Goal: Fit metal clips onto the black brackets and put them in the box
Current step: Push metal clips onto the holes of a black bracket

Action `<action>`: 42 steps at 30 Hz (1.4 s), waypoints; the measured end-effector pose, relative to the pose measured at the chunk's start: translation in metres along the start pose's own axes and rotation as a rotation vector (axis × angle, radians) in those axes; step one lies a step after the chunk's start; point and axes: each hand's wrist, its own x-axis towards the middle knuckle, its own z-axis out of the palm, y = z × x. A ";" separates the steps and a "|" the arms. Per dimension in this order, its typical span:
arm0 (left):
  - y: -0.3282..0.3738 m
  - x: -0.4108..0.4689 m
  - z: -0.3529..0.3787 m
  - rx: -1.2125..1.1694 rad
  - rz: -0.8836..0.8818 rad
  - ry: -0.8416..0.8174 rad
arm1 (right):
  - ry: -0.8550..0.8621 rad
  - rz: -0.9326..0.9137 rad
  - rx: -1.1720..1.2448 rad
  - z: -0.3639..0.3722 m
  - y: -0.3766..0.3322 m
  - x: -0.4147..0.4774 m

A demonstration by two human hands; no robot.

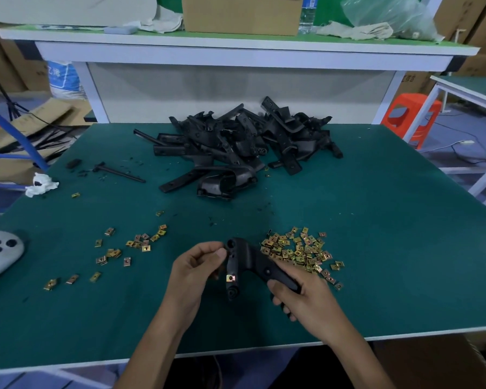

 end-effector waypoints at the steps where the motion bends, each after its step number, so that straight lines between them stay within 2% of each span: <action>1: -0.001 0.000 0.000 0.000 -0.004 0.005 | -0.006 -0.006 -0.020 0.000 -0.001 0.001; 6: 0.000 -0.001 0.003 0.016 0.002 -0.005 | 0.027 -0.064 -0.137 0.003 -0.001 0.002; 11: -0.001 -0.001 0.004 0.082 0.031 -0.007 | 0.101 -0.088 -0.109 0.007 0.005 0.002; 13: -0.002 -0.001 0.006 0.190 0.045 0.001 | 0.157 -0.111 -0.141 0.010 0.008 -0.001; 17: -0.007 -0.004 0.012 0.355 0.106 0.087 | 0.264 -0.176 -0.363 0.018 0.008 -0.006; 22: -0.010 -0.006 0.014 0.553 0.143 0.103 | 0.306 -0.221 -0.527 0.026 0.004 -0.011; 28: -0.012 -0.008 0.013 0.611 0.180 0.107 | 0.364 -0.235 -0.537 0.030 0.005 -0.013; 42: -0.015 -0.007 0.012 0.661 0.225 0.107 | 0.379 -0.280 -0.509 0.029 0.014 -0.010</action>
